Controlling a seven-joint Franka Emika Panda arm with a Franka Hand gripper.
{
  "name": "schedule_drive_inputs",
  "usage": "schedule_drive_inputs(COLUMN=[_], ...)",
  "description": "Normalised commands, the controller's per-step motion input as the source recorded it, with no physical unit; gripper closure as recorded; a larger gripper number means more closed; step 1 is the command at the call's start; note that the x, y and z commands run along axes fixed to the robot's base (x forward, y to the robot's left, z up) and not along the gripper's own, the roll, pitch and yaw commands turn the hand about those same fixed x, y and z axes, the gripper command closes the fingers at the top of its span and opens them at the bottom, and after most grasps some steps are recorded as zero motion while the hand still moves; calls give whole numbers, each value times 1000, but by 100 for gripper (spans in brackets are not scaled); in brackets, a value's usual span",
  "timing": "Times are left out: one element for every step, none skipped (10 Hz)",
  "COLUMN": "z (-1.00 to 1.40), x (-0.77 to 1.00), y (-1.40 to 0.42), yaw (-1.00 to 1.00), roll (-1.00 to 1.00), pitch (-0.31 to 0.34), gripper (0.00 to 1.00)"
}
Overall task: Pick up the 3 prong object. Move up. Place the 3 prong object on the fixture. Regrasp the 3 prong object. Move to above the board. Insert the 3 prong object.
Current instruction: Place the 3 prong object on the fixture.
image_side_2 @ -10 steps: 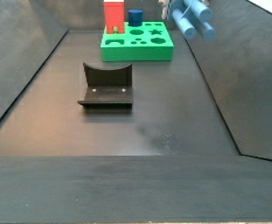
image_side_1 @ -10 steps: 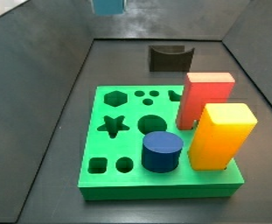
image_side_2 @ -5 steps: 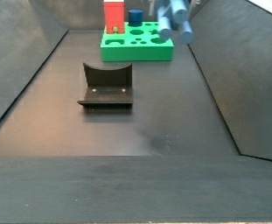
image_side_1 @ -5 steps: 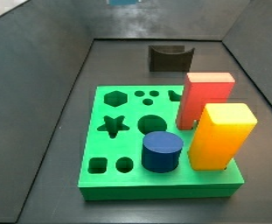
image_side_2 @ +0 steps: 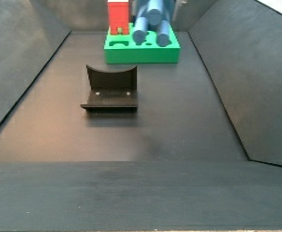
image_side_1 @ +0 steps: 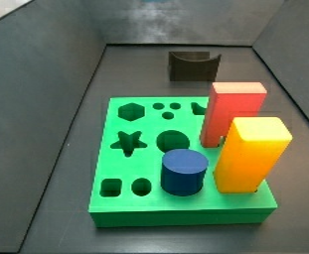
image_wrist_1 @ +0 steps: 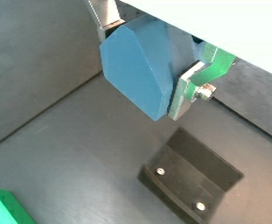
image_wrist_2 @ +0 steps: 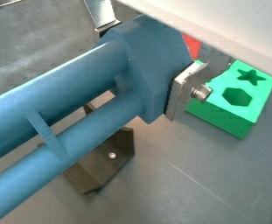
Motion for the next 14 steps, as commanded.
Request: schedule_drive_inputs(z=[22, 15, 6, 11, 12, -279, -273, -151, -70, -24, -18, -19, -12, -2], x=[901, 828, 682, 539, 434, 869, 782, 670, 558, 449, 342, 211, 113, 35], y=[100, 78, 54, 42, 33, -569, -542, -250, -127, -52, -8, 23, 32, 35], yaw=[-60, -61, -60, -59, -58, 62, 62, 45, 34, 23, 12, -6, -21, -43], roll=[-130, -126, -117, -109, -103, -1000, -1000, -1000, -1000, -1000, -1000, -1000, -1000, -1000], pitch=[112, 113, 115, 125, 134, 142, 137, 136, 144, 153, 160, 167, 173, 170], gripper=[100, 100, 100, 100, 100, 100, 100, 100, 100, 100, 100, 100, 100, 100])
